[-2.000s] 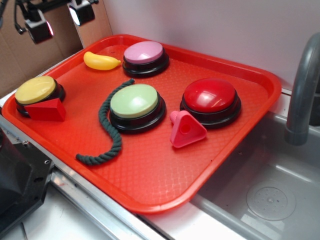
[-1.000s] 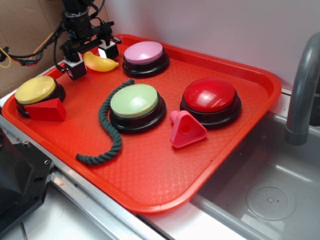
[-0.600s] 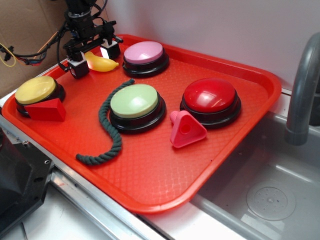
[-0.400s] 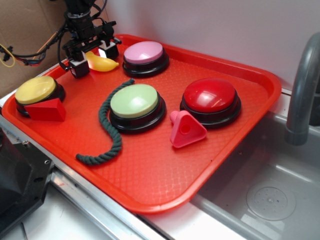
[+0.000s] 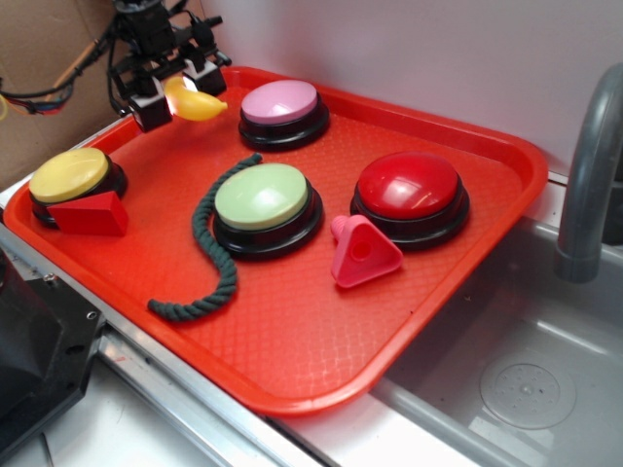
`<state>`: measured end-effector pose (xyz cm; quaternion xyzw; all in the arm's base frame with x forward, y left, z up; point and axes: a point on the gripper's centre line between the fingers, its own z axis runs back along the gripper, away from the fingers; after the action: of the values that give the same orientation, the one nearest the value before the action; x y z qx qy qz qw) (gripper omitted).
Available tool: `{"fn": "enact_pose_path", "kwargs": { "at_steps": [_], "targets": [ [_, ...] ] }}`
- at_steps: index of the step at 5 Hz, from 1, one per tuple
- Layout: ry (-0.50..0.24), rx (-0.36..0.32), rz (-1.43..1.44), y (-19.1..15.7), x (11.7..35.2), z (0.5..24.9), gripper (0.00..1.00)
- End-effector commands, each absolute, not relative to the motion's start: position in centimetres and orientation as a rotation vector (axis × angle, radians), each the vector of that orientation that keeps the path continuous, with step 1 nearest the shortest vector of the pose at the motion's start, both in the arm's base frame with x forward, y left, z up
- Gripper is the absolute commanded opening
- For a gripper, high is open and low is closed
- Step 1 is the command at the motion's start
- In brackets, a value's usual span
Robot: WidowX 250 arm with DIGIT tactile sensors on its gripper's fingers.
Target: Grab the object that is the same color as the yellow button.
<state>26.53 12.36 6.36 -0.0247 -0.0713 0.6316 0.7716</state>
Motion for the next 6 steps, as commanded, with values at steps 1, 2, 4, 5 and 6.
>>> {"fn": "enact_pose_path", "kwargs": {
  "at_steps": [1,2,4,5,6],
  "targets": [
    [-0.142,-0.123,0.918,9.8,23.7,13.9,0.00],
    [-0.093,-0.115,0.689,7.9,22.5,14.9,0.00],
    [-0.016,-0.058,0.380,5.1,20.1,15.0,0.00],
    [-0.024,-0.050,0.306,3.9,18.8,14.7,0.00],
    [-0.035,-0.033,0.185,3.4,18.0,14.3,0.00]
  ]
}}
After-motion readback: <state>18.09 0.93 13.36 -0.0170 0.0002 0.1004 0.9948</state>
